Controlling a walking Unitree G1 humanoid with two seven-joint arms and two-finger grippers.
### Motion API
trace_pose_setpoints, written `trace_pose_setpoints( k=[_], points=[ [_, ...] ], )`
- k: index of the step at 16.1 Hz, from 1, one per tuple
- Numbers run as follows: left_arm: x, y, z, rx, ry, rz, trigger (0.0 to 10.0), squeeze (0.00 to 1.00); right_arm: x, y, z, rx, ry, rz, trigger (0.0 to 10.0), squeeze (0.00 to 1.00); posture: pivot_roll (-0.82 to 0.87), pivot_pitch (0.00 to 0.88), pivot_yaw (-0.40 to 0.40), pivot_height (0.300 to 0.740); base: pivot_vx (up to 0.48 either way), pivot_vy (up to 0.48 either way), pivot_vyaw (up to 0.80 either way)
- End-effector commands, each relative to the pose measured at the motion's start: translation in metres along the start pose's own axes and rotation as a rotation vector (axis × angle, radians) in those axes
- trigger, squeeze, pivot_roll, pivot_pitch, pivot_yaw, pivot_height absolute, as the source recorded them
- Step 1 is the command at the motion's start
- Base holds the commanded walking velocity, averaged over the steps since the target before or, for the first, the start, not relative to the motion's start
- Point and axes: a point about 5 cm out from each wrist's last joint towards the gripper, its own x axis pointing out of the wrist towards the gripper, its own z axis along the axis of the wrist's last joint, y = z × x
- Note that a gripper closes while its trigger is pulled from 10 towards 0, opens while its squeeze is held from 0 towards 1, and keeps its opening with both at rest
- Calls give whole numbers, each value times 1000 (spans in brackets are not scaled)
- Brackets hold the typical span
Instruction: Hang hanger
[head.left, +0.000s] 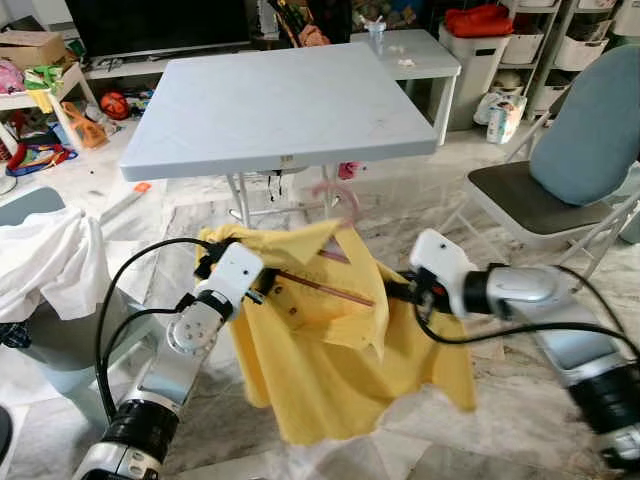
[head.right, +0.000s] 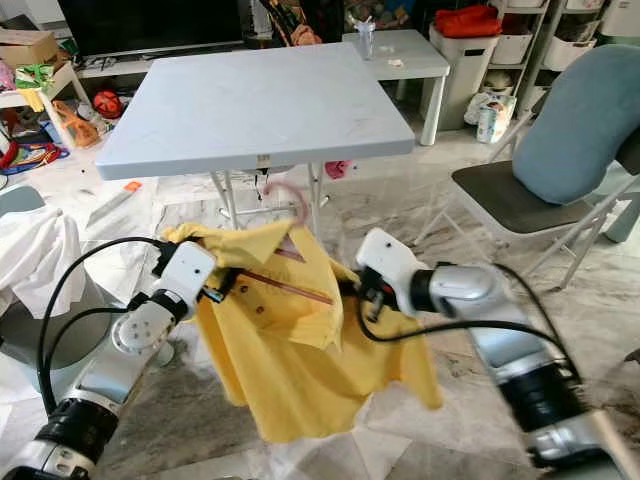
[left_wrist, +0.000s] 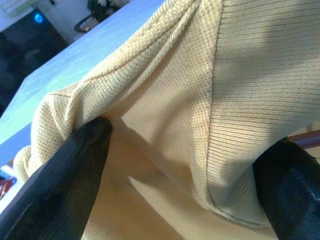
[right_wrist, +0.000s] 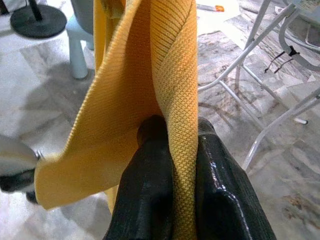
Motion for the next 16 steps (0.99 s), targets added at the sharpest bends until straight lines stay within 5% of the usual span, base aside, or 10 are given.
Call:
trace_pose_setpoints(
  k=[1,4,11,13,16],
  points=[
    [-6,27,-13,-15,74,111,10000,0,-15,-17,-2,6,6,-107,10000,0,-118,0,37,740,0,0,0],
    [-3,27,-6,-178,67,102,10000,0,-11,-22,-7,-52,62,-181,10000,0,-117,0,34,740,0,0,0],
    [1,19,-7,-268,108,121,10000,0,10,-16,12,-55,-55,-273,10000,0,-117,0,31,740,0,0,0],
    [4,21,-9,-327,137,219,10000,0,14,-18,29,-9,-174,-332,10000,0,-119,0,29,740,0,0,0],
    [5,24,-8,-337,135,235,10000,0,15,-8,25,-76,-147,-243,10000,0,-120,0,28,740,0,0,0]
  ],
)
